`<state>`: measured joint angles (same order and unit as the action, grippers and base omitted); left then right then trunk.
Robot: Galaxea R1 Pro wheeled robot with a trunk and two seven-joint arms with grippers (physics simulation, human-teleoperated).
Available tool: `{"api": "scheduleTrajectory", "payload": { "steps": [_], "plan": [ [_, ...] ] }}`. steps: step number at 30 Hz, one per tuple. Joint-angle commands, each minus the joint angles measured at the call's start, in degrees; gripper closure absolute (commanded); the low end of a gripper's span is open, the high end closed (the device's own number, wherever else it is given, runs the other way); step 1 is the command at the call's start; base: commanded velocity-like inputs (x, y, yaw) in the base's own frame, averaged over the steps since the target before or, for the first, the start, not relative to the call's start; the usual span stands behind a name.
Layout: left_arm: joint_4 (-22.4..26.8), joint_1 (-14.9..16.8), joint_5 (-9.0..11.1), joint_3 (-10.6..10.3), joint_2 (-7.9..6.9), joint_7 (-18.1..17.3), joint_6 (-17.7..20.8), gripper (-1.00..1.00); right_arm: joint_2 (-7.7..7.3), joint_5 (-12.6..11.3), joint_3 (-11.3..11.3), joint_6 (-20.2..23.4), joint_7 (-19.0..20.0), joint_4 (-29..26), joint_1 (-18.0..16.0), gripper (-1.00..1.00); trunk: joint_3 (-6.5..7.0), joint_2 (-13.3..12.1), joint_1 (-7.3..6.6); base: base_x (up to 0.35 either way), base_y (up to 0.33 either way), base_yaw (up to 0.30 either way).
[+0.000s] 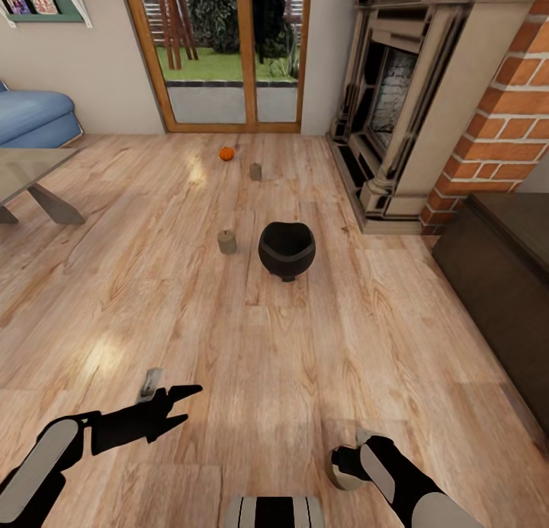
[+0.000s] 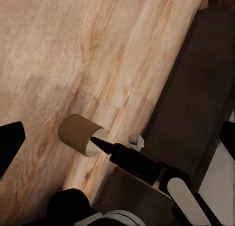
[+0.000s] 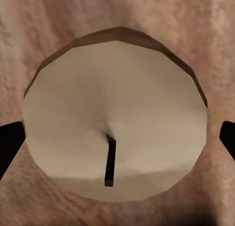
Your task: Place each of the two pumpkins and all three candles from the living room inside a cabinet in the living room (use any cabinet), then make sure every cabinet is closed, and position the cauldron so it is next to a table in the living room.
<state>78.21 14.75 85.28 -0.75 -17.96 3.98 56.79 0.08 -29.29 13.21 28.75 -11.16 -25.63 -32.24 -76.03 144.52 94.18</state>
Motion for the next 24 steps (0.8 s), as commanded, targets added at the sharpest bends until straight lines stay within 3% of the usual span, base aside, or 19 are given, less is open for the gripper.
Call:
{"api": "scheduleTrajectory", "payload": {
  "steps": [1, 24],
  "plan": [
    [0.0, 0.0, 0.6, -0.1, -0.14, 0.2, 0.1, -1.00, -0.03, -0.6, 0.4, 0.2, -0.5, -0.1, 0.0, -1.00, -0.04, 0.0, -0.01, 0.000, 0.000, 0.000],
    [-0.1, 0.0, 0.7, -1.9, -0.25, -0.3, 0.1, -1.00, 0.10, 1.0, 0.5, -2.4, -0.3, 0.0, 0.0, -1.00, -0.04, 0.0, -0.01, 0.000, 0.000, 0.000]
  ]
}}
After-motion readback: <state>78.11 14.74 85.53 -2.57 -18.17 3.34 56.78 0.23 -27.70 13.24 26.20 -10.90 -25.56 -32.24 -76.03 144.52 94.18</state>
